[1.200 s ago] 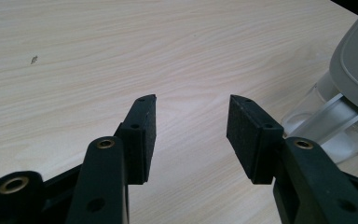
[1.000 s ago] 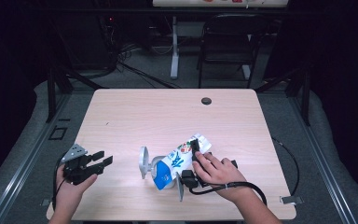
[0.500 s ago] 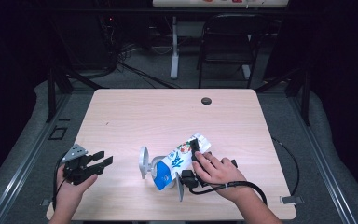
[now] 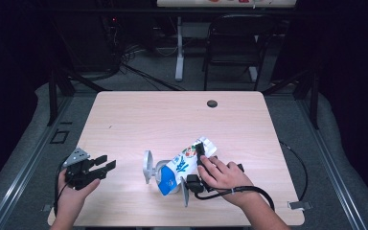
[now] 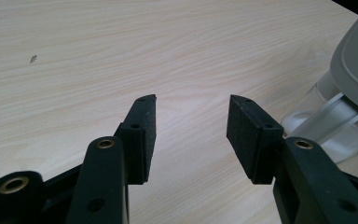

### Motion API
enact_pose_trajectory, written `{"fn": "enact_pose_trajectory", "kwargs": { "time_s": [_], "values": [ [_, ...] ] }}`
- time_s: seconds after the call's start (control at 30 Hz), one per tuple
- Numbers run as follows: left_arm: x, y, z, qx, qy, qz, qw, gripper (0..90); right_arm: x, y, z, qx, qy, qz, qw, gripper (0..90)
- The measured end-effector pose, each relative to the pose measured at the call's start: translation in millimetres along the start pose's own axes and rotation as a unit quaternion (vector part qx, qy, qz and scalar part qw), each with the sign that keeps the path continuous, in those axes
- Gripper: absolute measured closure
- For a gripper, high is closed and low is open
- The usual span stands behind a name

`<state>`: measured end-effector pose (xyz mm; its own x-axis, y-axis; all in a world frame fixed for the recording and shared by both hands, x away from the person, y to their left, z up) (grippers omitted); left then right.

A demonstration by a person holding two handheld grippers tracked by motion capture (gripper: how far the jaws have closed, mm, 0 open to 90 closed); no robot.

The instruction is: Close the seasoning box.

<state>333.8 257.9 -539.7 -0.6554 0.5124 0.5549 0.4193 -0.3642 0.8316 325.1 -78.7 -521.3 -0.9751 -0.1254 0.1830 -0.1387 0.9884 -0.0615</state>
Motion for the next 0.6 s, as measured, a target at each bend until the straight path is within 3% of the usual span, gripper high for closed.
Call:
{"fn": "enact_pose_trajectory", "kwargs": {
  "time_s": [0.6],
  "values": [
    [0.3,0.3,-0.1,-0.001,0.0,0.001,1.0,52.9,0.7,0.0,-0.3,0.003,-0.002,0.002,1.0,52.7]
  ]
}}
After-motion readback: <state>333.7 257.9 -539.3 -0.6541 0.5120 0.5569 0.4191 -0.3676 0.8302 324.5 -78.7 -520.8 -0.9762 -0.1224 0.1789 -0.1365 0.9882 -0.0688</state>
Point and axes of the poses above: each handheld gripper's, and its own axes: x roughly backward along the jaws, y roughly out of its top, z roughly to its left, the point moved 5 cm from there along -x, roughly forward along the jaws, and after that the axes turned 12 degrees about -x, right-handed, at the moved point
